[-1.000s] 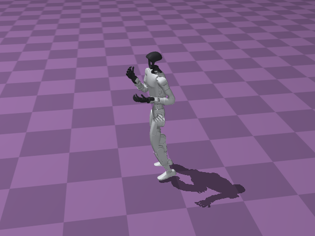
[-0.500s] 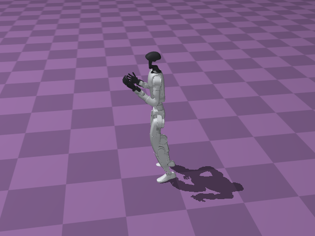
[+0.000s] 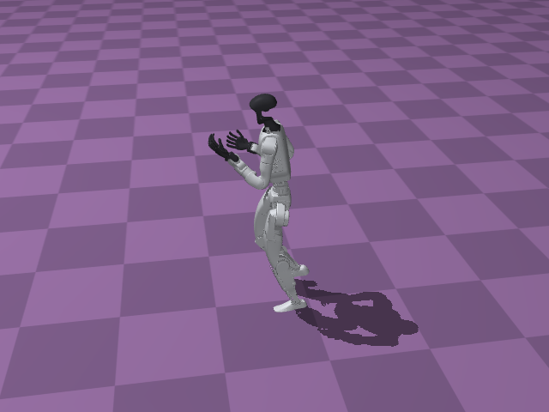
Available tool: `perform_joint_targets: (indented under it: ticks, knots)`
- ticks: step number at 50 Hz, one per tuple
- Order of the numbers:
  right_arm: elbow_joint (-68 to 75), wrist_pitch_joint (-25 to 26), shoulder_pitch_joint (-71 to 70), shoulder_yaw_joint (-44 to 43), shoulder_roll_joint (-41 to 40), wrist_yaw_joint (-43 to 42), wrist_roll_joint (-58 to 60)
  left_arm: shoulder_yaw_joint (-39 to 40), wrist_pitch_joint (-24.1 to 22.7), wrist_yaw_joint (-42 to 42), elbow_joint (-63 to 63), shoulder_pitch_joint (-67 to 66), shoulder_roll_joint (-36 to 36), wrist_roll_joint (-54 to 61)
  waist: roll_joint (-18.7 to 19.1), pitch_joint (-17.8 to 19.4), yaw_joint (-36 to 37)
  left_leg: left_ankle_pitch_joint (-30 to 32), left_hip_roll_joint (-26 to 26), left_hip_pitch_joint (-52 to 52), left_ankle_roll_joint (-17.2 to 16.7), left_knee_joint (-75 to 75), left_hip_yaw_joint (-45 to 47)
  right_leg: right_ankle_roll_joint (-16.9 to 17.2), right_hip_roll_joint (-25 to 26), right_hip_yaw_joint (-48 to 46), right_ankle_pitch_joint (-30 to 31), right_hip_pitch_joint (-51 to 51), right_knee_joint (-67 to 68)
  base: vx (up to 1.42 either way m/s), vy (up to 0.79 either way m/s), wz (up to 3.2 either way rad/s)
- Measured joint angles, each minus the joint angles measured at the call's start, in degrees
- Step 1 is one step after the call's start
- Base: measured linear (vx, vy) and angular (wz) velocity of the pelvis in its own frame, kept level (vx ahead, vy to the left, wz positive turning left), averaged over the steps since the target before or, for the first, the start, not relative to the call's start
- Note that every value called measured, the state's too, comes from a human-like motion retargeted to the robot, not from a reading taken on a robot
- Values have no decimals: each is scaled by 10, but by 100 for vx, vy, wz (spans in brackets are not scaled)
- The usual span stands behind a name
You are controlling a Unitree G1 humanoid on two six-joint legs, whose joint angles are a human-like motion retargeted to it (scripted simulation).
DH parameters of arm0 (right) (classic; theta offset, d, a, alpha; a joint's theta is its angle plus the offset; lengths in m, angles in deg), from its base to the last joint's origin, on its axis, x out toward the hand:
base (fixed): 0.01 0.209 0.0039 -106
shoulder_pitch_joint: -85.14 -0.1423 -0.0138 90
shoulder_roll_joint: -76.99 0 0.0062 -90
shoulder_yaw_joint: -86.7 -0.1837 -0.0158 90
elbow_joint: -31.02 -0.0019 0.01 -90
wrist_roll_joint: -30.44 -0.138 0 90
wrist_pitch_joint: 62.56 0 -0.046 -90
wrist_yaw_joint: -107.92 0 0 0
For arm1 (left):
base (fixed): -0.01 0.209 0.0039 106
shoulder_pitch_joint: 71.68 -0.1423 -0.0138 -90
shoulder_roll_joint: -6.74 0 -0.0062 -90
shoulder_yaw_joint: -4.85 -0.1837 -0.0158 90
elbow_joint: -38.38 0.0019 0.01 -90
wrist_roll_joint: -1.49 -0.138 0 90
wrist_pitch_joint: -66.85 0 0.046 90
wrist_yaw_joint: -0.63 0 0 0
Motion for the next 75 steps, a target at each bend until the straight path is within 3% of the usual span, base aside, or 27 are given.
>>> perform_joint_targets:
  ticks: [5, 8, 11, 15, 18, 22, 25, 27, 28, 30, 33, 38, 41, 44, 48, 50, 52, 54, 55, 57, 58, 60, 62, 64, 67, 70, 75]
  knots:
    - [-54, -8, 127, -118, 59, 24, -11, -9, 1, -28, -15, 25, -11, 0, 37, -28, -60, 71, 15, -8, -41, -51, -44, -8, 45, 21, 25, 10, -130, 9, 2, 71]
    - [-62, -5, 103, -161, 94, -11, 48, -26, -31, -25, -64, -26, 14, 147, 45, -40, -95, 123, 10, 19, -66, -118, -70, 5, 50, 32, 108, 77, -337, 12, -4, 47]
    - [-55, 5, 33, -201, 116, -46, 142, -23, -31, -53, -68, -75, 12, 222, 16, -49, -102, 141, -28, 23, -73, -134, -95, 36, 15, 36, 195, 133, -478, 6, -9, 53]
    - [-57, 41, -113, -192, 102, -62, 234, -51, -2, -71, -44, -134, 7, 189, -11, -59, -48, 117, -44, 6, -96, -113, -107, 49, -7, -23, 156, 165, -533, 0, -13, 23]
    - [-26, 60, -275, -176, 129, -135, 282, -79, 20, -88, -22, -161, -5, 188, -32, -67, 51, 98, -38, -8, -108, -79, -101, 53, -1, -48, 149, 179, -557, -1, -18, 0]
    - [225, 125, -602, -18, 305, -233, 410, -119, 25, -90, -22, -148, -10, 251, -75, -58, 161, 115, -43, -9, -72, -68, -111, 67, -2, -57, 173, 210, -586, -1, -18, 52]
    - [688, 183, -970, 371, 415, -220, 517, -134, -5, -105, -1, -114, -17, 236, -97, -57, 206, 116, -43, -16, -70, -50, -130, 85, 0, -78, 174, 227, -589, -2, -16, 99]
    - [931, 201, -1114, 624, 412, -54, 634, -145, 9, -119, 14, -86, -22, 177, -117, -47, 253, 118, -47, -33, -59, -40, -135, 92, -5, -88, 172, 220, -582, -4, -14, 88]
    - [1010, 201, -1134, 686, 417, -11, 647, -151, 8, -119, 17, -75, -24, 177, -133, -38, 279, 119, -48, -41, -53, -34, -133, 95, -9, -93, 171, 216, -578, -6, -12, 92]
    - [1102, 221, -1164, 707, 455, -37, 606, -148, 12, -115, 22, -65, -9, 167, -143, -16, 330, 115, -49, -61, -39, -16, -116, 98, -20, -107, 174, 207, -567, -6, -9, 109]
    - [1067, 219, -1201, 579, 505, -94, 563, -72, 47, -144, 10, -106, -18, 186, -142, 16, 335, 85, -36, -76, -28, 22, -77, 102, -32, -138, 175, 203, -542, -4, -3, 132]
    - [1065, 214, -1188, 603, 499, -75, 560, -20, 36, -135, 16, -213, -52, 188, -133, 10, 302, 105, -11, -62, -39, 33, -99, 92, -23, -159, 173, 175, -485, -4, 6, 70]
    - [1051, 205, -1197, 548, 498, -59, 558, -8, 30, -140, 15, -243, -52, 169, -100, 14, 289, 78, 8, -32, -54, -5, -91, 64, -18, -161, 149, 136, -394, -9, 17, 4]
    - [963, 183, -1175, 456, 497, -137, 409, 3, 29, -131, 20, -224, -39, 146, -65, 23, 259, 26, 31, -25, -74, -5, -65, 33, -31, -167, 111, 68, -236, -12, 20, 17]
    - [631, 75, -953, 214, 458, -280, 95, 18, 23, -76, 20, -158, -16, 228, -55, 38, 206, 0, 23, -28, -47, 24, -65, 1, -56, -162, 59, 30, -133, 0, 11, 14]
    - [423, 7, -772, 101, 392, -269, -5, 20, 17, -90, 3, -162, -5, 348, -52, 20, 181, 24, 24, -20, -53, 8, -63, -4, -42, -163, 45, 47, -160, 15, 6, -10]
    - [256, -20, -613, 49, 305, -224, -38, 15, -8, -102, -31, -184, 26, 532, -56, -8, 161, 69, 12, -7, -29, -36, -54, -1, -25, -146, 50, 67, -215, 18, 2, -27]
    - [135, -27, -472, 18, 225, -157, -62, 38, 10, -66, -24, -214, 4, 402, -51, -38, 134, 108, 11, 2, -33, -63, -52, 10, 4, -126, 89, 100, -294, 18, -2, -23]
    - [87, -22, -407, 6, 189, -133, -77, 59, 15, 23, -3, -225, -16, 277, -50, -51, 121, 125, 9, 6, -37, -73, -52, 18, 17, -113, 118, 119, -336, 15, -4, -35]
    - [35, 29, -303, 2, 125, -62, -19, 60, 27, -149, -72, -262, 39, 537, -53, -64, 105, 141, -2, 12, -50, -79, -45, 35, 26, -86, 172, 155, -410, 11, -5, -56]
    - [19, 100, -266, -22, 130, -34, 128, 73, 56, -160, -69, -271, 40, 513, -55, -65, 98, 138, -9, 11, -48, -69, -42, 37, 24, -78, 181, 172, -439, 8, -5, -69]
    - [-8, 10, -197, 29, 40, -118, 51, 65, 20, -147, -83, -286, 63, 555, -55, -50, 88, 109, -19, 5, -46, -7, -34, 39, 13, -70, 159, 215, -486, 4, -5, -84]
    - [-28, 32, -165, 33, 25, -94, 38, 58, 27, -138, -89, -290, 77, 561, -43, -31, 96, 56, -12, -35, -38, 125, -17, 30, 4, -55, 102, 234, -493, -1, -2, -129]
    - [-48, -16, -160, 80, -24, -66, -124, 45, 8, -128, -106, -292, 94, 600, -17, -2, 112, 7, 20, -71, -30, 258, 3, 12, 11, -26, 45, 238, -470, -4, 2, -169]
    - [-50, 22, -214, 95, -9, -67, -29, 56, 16, -121, -120, -316, 79, 599, -1, 18, 125, -43, 64, -94, 0, 345, 47, 2, 14, 29, 0, 203, -403, -1, 7, -172]
    - [-35, 35, -233, 94, 0, -62, -15, 38, 4, -115, -124, -343, 50, 586, -19, -3, 118, -41, 58, -93, 39, 265, 81, 33, -1, 57, 48, 178, -425, 8, 10, -86]
    - [2, 16, -149, 60, 28, -31, 18, 44, 23, -129, -119, -359, -42, 303, -27, -60, 97, 102, -4, -36, 3, -14, 17, 57, -4, 58, 201, 215, -557, 13, 14, -34]
